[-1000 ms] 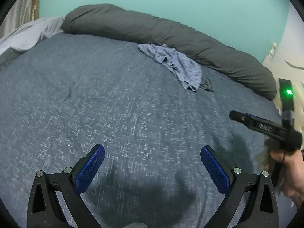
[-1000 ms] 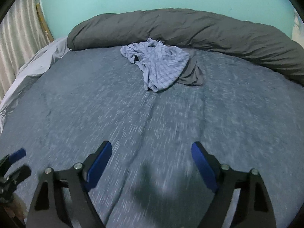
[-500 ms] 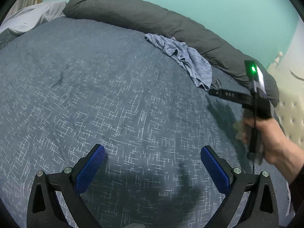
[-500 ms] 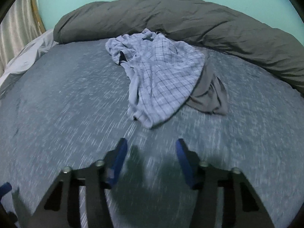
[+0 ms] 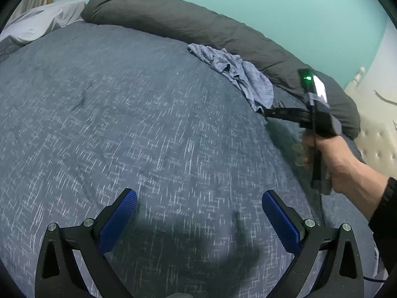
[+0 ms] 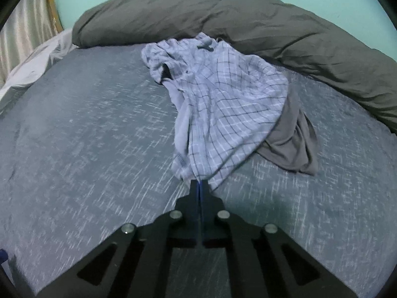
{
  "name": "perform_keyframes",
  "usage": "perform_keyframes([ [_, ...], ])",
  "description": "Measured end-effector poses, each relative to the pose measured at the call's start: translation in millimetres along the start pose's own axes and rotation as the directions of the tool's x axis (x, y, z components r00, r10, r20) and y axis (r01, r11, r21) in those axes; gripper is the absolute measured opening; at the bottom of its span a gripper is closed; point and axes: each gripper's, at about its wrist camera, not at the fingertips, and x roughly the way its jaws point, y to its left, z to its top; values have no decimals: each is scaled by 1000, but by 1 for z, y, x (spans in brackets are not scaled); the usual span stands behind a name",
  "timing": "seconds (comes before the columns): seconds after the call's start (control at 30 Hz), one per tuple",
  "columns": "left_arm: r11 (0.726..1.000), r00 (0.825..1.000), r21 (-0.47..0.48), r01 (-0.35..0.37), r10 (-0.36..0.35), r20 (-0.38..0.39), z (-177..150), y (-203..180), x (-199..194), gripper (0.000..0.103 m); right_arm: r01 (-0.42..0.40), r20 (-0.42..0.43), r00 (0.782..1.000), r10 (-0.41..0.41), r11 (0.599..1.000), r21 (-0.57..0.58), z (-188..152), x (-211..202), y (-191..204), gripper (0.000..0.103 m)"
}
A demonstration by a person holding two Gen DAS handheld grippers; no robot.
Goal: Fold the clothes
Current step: 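Drag the checked shorts with the right gripper across the bed toward the left tool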
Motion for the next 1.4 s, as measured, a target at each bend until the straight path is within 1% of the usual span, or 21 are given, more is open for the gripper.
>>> perform_keyframes([
  [0.17, 1000, 999, 0, -27, 27, -18, -13, -1, -12, 103, -60, 35, 998, 60, 998, -15, -26, -46, 7, 1],
  [0.2, 999, 999, 1, -32, 32, -21, -15, -1, -15, 103, -71, 47, 996, 72, 997, -17, -32, -61, 9, 1],
  [0.27, 999, 999, 6, -39, 40, -22, -20, -4, -25, 103, -103, 62, 993, 103, 995, 1, -40, -81, 14, 1],
  [0.33, 999, 999, 14, -47, 47, -12, -25, -6, -40, 103, -137, 83, 987, 136, 991, 8, -47, -103, 22, 1],
  [0.47, 999, 999, 11, -49, 49, -4, -40, -8, -63, 103, -207, 111, 973, 203, 978, 25, -75, -143, 32, 1],
  [0.53, 999, 999, 3, -51, 51, -7, -50, -7, -73, 103, -239, 120, 965, 233, 970, 38, -99, -167, 41, 1],
  [0.6, 999, 999, -7, -42, 42, -16, -61, -7, -82, 103, -251, 122, 961, 246, 968, 27, -125, -189, 51, 0],
  [0.67, 999, 999, -2, -44, 44, -23, -71, -8, -91, 103, -280, 128, 954, 272, 959, 45, -150, -209, 59, 1],
  [0.9, 999, 999, -13, -39, 38, -19, -99, -13, -120, 103, -327, 139, 939, 315, 942, 75, -235, -262, 85, 1],
  [1.03, 999, 999, -17, -35, 35, -25, -112, -16, -129, 103, -340, 123, 937, 328, 935, 97, -280, -284, 96, 1],
  [1.1, 999, 999, -23, -23, 22, -29, -116, -18, -131, 103, -351, 115, 935, 337, 926, 137, -299, -288, 95, 1],
  [1.27, 1000, 1000, 18, -11, 12, -22, -120, -30, -127, 103, -396, 137, 917, 374, 891, 223, -324, -290, 92, 1],
  [1.4, 1000, 1000, 20, -9, 9, -27, -121, -33, -117, 103, -416, 126, 909, 397, 882, 222, -334, -290, 94, 1],
])
